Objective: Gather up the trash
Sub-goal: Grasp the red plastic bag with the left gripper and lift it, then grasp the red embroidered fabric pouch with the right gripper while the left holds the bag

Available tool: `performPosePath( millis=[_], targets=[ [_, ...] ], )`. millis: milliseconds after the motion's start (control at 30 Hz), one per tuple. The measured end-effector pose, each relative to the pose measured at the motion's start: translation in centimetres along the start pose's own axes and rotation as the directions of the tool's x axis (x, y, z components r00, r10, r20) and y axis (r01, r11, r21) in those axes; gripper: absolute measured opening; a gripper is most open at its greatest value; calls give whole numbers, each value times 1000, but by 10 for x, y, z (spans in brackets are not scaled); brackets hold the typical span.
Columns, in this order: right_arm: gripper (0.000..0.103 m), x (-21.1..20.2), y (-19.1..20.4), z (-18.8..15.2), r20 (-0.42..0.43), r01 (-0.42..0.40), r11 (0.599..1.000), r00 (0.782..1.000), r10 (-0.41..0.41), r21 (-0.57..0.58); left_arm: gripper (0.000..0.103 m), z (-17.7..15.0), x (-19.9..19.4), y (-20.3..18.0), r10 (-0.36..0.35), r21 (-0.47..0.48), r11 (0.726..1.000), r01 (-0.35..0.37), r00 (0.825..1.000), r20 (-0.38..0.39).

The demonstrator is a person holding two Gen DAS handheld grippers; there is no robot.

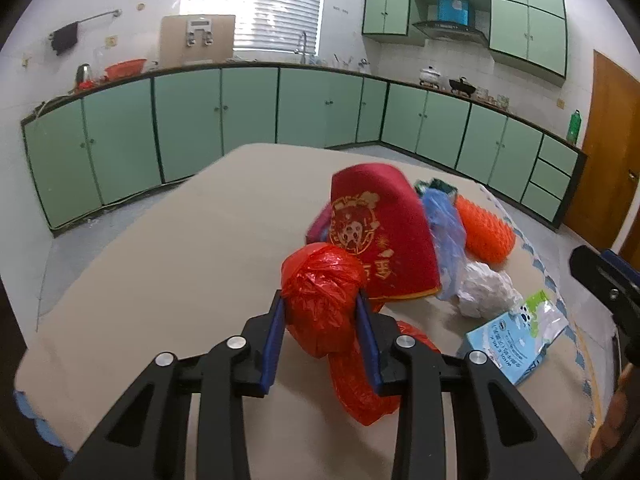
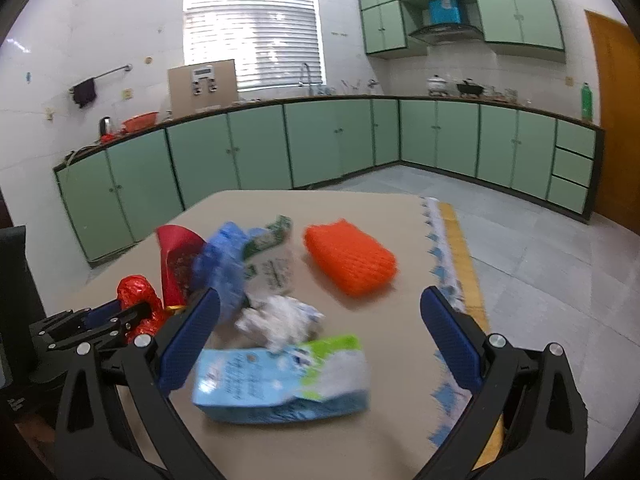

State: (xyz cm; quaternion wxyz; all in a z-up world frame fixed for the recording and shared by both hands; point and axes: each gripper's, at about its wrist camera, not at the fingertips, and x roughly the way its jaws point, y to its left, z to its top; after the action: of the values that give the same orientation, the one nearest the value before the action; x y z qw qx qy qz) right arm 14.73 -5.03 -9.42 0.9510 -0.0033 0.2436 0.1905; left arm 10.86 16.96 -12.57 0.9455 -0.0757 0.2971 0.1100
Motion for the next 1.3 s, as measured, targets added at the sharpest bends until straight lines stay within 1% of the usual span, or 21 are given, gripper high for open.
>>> performPosePath(
  millis=[267, 500, 600, 767, 967, 1100, 1300],
  targets=[
    [97, 13, 33, 8, -12, -90, 996, 996, 89, -28, 34, -4, -16, 26, 34, -8, 999, -34, 999, -23],
    [93, 20, 59, 10, -41, -155, 987, 987, 153, -42, 34, -6, -30, 42, 66, -25, 997, -66, 998, -23],
    [93, 22, 70, 9, -58, -173, 983, 984, 170, -59, 34, -5, -34, 50, 93, -39, 995, -93, 996, -18],
    [93, 26, 89, 8, -87, -203, 977, 976, 198, -59, 34, -5, -38, 62, 145, -33, 989, -145, 989, -3],
    [94, 34, 123, 7, -122, -237, 970, 966, 228, -60, 34, -9, -34, 82, 190, -54, 980, -191, 982, -16],
    [94, 40, 146, -1, -133, -208, 973, 972, 194, -102, 34, -15, -31, 91, 199, -70, 977, -200, 980, -26],
    [94, 57, 158, -10, -170, -169, 980, 974, 150, -106, 34, -19, -26, 100, 197, -75, 977, -199, 980, -34]
  ],
)
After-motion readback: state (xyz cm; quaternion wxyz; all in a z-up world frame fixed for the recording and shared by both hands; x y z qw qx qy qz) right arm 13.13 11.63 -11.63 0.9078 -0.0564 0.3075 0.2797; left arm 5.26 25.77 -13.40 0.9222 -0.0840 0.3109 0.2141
